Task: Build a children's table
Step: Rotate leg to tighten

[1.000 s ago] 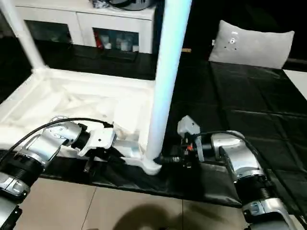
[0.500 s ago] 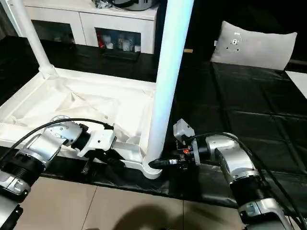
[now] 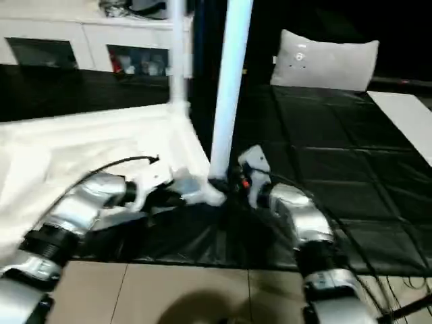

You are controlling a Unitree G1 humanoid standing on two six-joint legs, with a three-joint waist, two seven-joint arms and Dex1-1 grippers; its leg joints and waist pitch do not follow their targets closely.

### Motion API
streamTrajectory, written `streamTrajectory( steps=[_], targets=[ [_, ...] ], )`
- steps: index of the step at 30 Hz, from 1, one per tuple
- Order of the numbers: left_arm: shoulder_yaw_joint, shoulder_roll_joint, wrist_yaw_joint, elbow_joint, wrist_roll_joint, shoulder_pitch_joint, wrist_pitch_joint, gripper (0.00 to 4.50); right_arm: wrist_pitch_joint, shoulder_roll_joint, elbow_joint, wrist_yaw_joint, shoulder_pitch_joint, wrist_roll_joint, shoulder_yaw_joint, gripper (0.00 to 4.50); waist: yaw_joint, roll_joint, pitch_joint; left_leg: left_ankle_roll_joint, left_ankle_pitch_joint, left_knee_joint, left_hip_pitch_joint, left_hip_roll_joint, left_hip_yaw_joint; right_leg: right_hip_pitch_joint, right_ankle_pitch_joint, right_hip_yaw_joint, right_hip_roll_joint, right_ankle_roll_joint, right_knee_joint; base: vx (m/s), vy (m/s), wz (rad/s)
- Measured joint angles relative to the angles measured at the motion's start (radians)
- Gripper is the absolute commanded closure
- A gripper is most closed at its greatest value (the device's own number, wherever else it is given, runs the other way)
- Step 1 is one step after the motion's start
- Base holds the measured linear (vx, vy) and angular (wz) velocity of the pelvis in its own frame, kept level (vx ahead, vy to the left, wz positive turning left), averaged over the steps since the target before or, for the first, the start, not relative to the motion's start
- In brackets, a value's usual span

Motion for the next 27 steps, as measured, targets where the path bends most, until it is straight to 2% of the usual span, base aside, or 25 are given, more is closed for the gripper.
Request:
streamTrajectory(
  steps=[2,3,4,6,11,14,15,17,19,21,24,27],
  targets=[
    [0.007,-0.026,0.052,-0.009,0.019,0.0,0.028,4.5,0.001,0.028,0.011,-0.08,-0.016,-0.019,-0.008,2.54,-0.007,0.004,0.0,0.0,0.0,0.0,-0.004,0.002,-0.004,0.003,0.001,-0.022,-0.007,0.001,-0.014,0.0,0.0,0.0],
    [0.008,-0.034,0.073,-0.013,0.026,0.0,0.039,4.5,-0.007,0.04,0.026,-0.103,-0.026,-0.025,-0.012,2.54,-0.016,0.008,0.001,0.001,-0.001,0.0,-0.005,0.003,-0.006,0.008,0.001,-0.03,-0.008,0.001,-0.024,0.0,0.0,0.0],
    [0.007,-0.039,0.081,-0.014,0.027,0.0,0.044,4.5,-0.016,0.044,0.034,-0.11,-0.026,-0.026,-0.017,2.0,-0.022,0.011,0.002,0.002,-0.001,0.0,-0.005,0.006,-0.01,0.014,0.001,-0.041,-0.009,0.001,-0.036,0.0,0.0,0.0],
    [0.003,-0.039,0.089,-0.024,0.027,0.001,0.052,4.5,-0.023,0.043,0.036,-0.114,-0.025,-0.026,-0.015,1.86,-0.027,0.018,0.005,0.004,-0.002,0.0,-0.004,0.014,-0.011,0.023,0.001,-0.055,-0.009,0.001,-0.055,0.0,0.0,0.0],
    [-0.017,-0.04,0.078,-0.049,0.026,0.008,0.039,4.5,-0.025,0.019,0.021,-0.094,-0.013,-0.026,-0.015,1.39,-0.021,0.021,0.008,0.01,-0.006,0.0,-0.005,0.011,-0.004,0.027,0.001,-0.045,-0.011,0.001,-0.058,0.0,0.0,0.0],
    [-0.025,-0.031,0.058,-0.052,0.023,0.01,0.013,4.5,-0.027,0.002,-0.01,-0.051,0.003,-0.022,-0.015,1.21,-0.014,0.018,0.008,0.012,-0.007,0.0,-0.004,0.008,-0.002,0.023,0.002,-0.035,-0.013,0.001,-0.041,0.0,0.0,0.0],
    [-0.029,-0.019,0.045,-0.053,0.024,0.01,-0.003,4.5,-0.027,-0.015,-0.022,-0.019,0.011,-0.011,-0.015,0.99,-0.006,0.016,0.007,0.012,-0.007,0.0,-0.005,0.002,-0.001,0.017,0.002,-0.026,-0.013,0.002,-0.031,0.0,0.0,0.0],
    [-0.034,-0.008,0.028,-0.054,0.024,0.01,-0.03,4.5,-0.028,-0.037,-0.041,0.033,0.02,0.006,-0.013,0.94,0.003,0.014,0.007,0.012,-0.007,-0.002,-0.005,0.0,0.0,0.009,0.003,-0.017,-0.014,0.003,-0.016,0.0,0.0,0.0],
    [-0.052,0.029,-0.021,-0.053,0.017,0.01,-0.089,4.5,-0.038,-0.096,-0.082,0.136,0.037,0.017,0.015,0.72,0.018,0.013,0.008,0.012,-0.007,-0.003,-0.005,0.001,0.0,0.004,0.003,-0.015,-0.011,0.003,-0.003,0.041,-0.058,0.08],
    [-0.058,0.063,-0.07,-0.051,0.007,0.013,-0.14,4.5,-0.05,-0.15,-0.096,0.203,0.043,0.017,0.02,0.49,0.035,0.012,0.007,0.012,-0.006,-0.007,-0.006,0.004,0.0,-0.004,-0.004,-0.014,-0.008,0.0,0.008,0.04,-0.06,0.03],
    [-0.067,0.099,-0.131,-0.041,0.005,0.012,-0.209,4.5,-0.089,-0.199,-0.097,0.281,0.044,0.012,0.038,0.28,0.042,0.012,0.007,0.017,-0.003,-0.009,-0.006,0.006,0.0,-0.008,-0.007,-0.015,-0.007,-0.008,0.015,0.012,-0.019,0.0],
    [-0.086,0.13,-0.188,-0.026,-0.001,0.006,-0.282,4.5,-0.139,-0.242,-0.097,0.369,0.044,0.003,0.071,0.28,0.047,0.012,0.007,0.017,-0.003,-0.009,-0.006,0.007,0.001,-0.008,-0.008,-0.014,-0.007,-0.008,0.015,0.0,0.0,0.0]
  ],
)
